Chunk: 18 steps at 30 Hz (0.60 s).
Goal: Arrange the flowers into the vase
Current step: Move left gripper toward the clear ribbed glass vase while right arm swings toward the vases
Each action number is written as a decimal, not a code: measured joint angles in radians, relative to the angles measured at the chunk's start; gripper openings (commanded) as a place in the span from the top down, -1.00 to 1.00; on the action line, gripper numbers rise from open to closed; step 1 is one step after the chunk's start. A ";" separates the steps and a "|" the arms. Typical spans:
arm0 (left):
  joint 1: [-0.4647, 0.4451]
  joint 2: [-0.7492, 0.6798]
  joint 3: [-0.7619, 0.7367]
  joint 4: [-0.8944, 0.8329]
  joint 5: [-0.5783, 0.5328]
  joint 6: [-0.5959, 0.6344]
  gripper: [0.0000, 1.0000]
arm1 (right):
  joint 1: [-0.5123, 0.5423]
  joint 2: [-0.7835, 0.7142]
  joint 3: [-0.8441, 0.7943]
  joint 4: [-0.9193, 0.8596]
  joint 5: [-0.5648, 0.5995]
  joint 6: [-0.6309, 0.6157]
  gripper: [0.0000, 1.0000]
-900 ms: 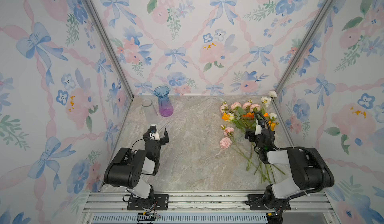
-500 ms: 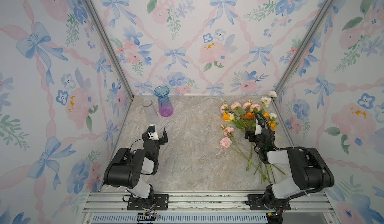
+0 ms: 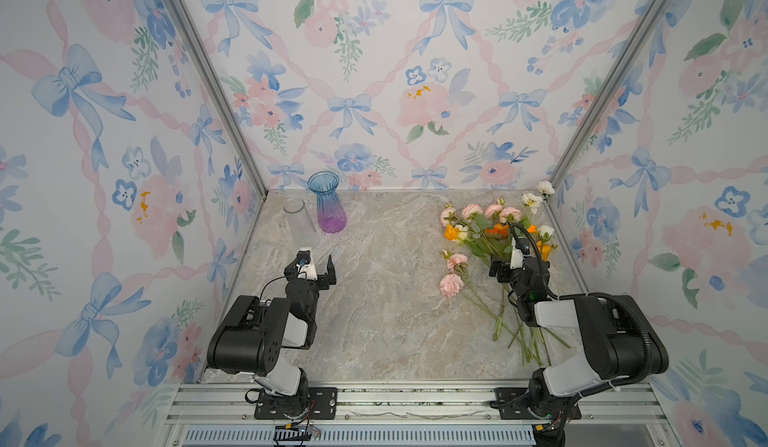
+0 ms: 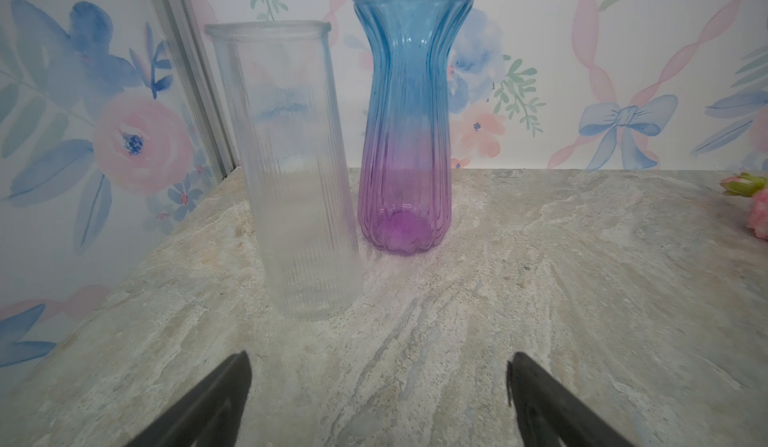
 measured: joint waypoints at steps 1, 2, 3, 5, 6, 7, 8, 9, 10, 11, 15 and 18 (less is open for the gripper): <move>0.001 -0.010 0.000 -0.005 0.010 0.000 -0.96 | 0.003 -0.010 -0.003 -0.004 0.006 0.000 -0.94; 0.002 -0.030 -0.001 -0.014 0.016 0.000 -0.96 | 0.008 -0.039 -0.010 -0.020 0.015 -0.001 -0.94; 0.001 -0.064 -0.006 -0.026 0.016 0.000 -0.96 | 0.016 -0.087 -0.017 -0.050 0.025 -0.004 -0.94; -0.014 -0.150 -0.013 -0.066 -0.017 -0.003 -0.96 | 0.043 -0.210 -0.012 -0.134 0.044 -0.012 -0.94; -0.029 -0.205 -0.013 -0.103 -0.043 -0.016 -0.96 | 0.060 -0.277 0.002 -0.186 0.049 -0.014 -0.94; -0.038 -0.250 -0.011 -0.137 -0.057 -0.028 -0.96 | 0.072 -0.324 0.023 -0.232 0.053 -0.015 -0.94; -0.053 -0.307 -0.009 -0.183 -0.075 -0.035 -0.96 | 0.090 -0.371 0.059 -0.290 0.057 -0.015 -0.94; -0.078 -0.356 -0.006 -0.229 -0.109 -0.037 -0.96 | 0.110 -0.403 0.101 -0.340 0.060 -0.015 -0.94; -0.106 -0.396 -0.001 -0.272 -0.141 -0.038 -0.96 | 0.129 -0.422 0.137 -0.381 0.062 -0.014 -0.94; -0.137 -0.436 0.005 -0.320 -0.167 -0.040 -0.96 | 0.158 -0.438 0.183 -0.428 0.061 -0.012 -0.94; -0.178 -0.561 0.030 -0.490 -0.229 -0.095 -0.96 | 0.310 -0.421 0.350 -0.579 0.039 0.010 -0.94; -0.178 -0.599 0.056 -0.588 -0.270 -0.144 -0.96 | 0.448 -0.344 0.443 -0.619 0.013 0.023 -0.94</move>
